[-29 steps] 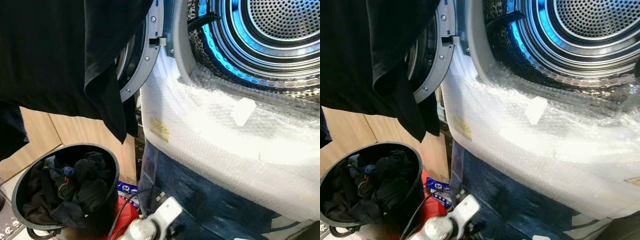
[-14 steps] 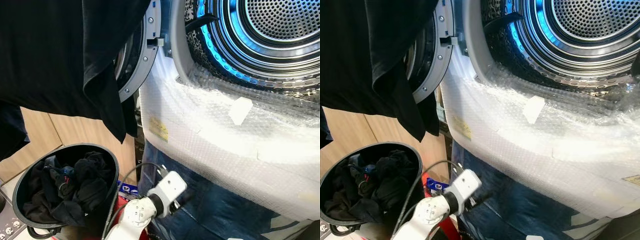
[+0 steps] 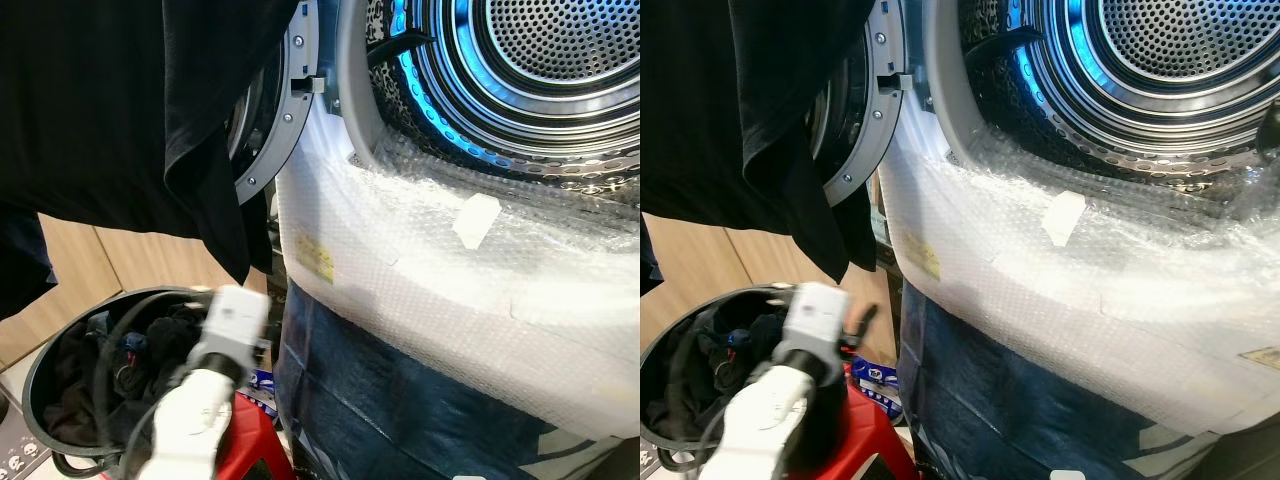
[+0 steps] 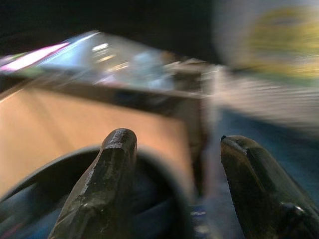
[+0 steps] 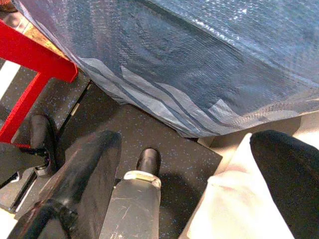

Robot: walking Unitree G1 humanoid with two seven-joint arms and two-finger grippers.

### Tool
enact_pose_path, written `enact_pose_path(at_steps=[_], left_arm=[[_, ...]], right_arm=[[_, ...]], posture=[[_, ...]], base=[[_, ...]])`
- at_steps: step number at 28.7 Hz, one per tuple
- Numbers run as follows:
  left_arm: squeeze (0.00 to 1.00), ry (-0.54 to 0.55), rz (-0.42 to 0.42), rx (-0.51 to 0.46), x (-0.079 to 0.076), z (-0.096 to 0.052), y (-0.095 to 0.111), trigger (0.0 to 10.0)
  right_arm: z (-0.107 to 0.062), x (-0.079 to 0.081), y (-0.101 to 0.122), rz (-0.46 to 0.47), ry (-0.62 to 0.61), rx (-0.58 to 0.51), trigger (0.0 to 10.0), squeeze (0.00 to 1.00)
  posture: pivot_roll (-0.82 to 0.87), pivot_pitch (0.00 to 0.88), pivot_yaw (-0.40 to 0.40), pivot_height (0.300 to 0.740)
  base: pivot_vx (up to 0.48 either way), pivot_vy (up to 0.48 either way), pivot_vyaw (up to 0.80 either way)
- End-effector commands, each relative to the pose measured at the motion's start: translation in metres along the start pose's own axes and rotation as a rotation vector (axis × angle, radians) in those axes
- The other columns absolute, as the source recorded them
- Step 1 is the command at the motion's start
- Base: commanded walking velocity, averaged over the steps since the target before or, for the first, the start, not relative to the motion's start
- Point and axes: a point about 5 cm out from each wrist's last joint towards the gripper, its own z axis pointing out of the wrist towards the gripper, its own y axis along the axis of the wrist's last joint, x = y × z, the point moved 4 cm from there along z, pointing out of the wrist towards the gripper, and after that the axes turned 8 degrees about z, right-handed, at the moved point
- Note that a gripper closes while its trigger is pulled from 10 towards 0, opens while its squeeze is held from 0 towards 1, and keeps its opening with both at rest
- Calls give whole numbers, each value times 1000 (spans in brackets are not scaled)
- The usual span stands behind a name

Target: Clothes washing

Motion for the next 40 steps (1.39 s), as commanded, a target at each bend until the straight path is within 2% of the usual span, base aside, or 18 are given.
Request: enact_pose_path(at_steps=[1,2,3,4,6,7,9,12,17,18,25,27,31,33,40], left_arm=[[0,107,-237,57,6,-6,-11,10000],[0,132,-269,62,11,-6,-13,10000],[125,166,-308,59,19,-4,-15,10000],[1000,202,-340,46,31,-1,-16,10000],[1000,215,-341,33,38,1,-14,10000],[1000,243,-356,23,46,3,-14,10000],[1000,263,-408,26,52,4,-19,10000],[1000,298,-406,59,63,3,-34,10000],[1000,326,-411,85,76,6,-43,10000],[0,338,-405,94,80,6,-45,10000],[0,391,-413,164,84,-3,-63,10000],[0,454,-445,209,89,-9,-74,10000],[0,492,-453,217,94,-12,-77,10000],[0,533,-444,262,98,-21,-88,10000],[0,552,-448,266,102,-19,-89,10000]], right_arm=[[0,2,-2,-4,6,13,10000,0],[0,2,-2,-3,6,14,10000,0],[0,3,-2,0,6,13,10000,0],[0,3,0,5,6,8,10000,0],[0,4,1,8,6,6,10000,0],[1,4,2,9,7,4,10000,0],[1,5,3,13,9,1,10000,0],[1,6,5,14,13,-2,10000,0],[1,6,5,15,13,-3,10000,0],[1,6,6,14,13,-3,10000,0],[1,7,6,13,17,-4,10000,0],[1,8,6,15,19,-4,10000,0],[1,8,6,13,21,-4,10000,0],[1,8,6,10,23,-3,10000,0],[1,8,7,7,26,-6,10000,0]], posture=[[126,0,-56,740],[126,0,-56,740],[126,0,-56,740],[124,0,-54,740],[124,0,-54,740],[119,0,-52,740],[116,0,-48,740],[108,0,-46,740],[106,0,-48,740],[107,0,-49,740],[104,0,-47,740],[104,0,-46,740],[107,0,-49,740],[105,0,-49,740],[109,0,-53,740]], base=[[0,0,0],[0,0,0],[0,0,0],[0,0,0],[0,0,0],[0,0,0],[0,0,0],[0,0,0],[0,0,0],[0,0,0],[0,0,0],[0,0,0],[0,0,0],[0,0,0],[0,0,0]])
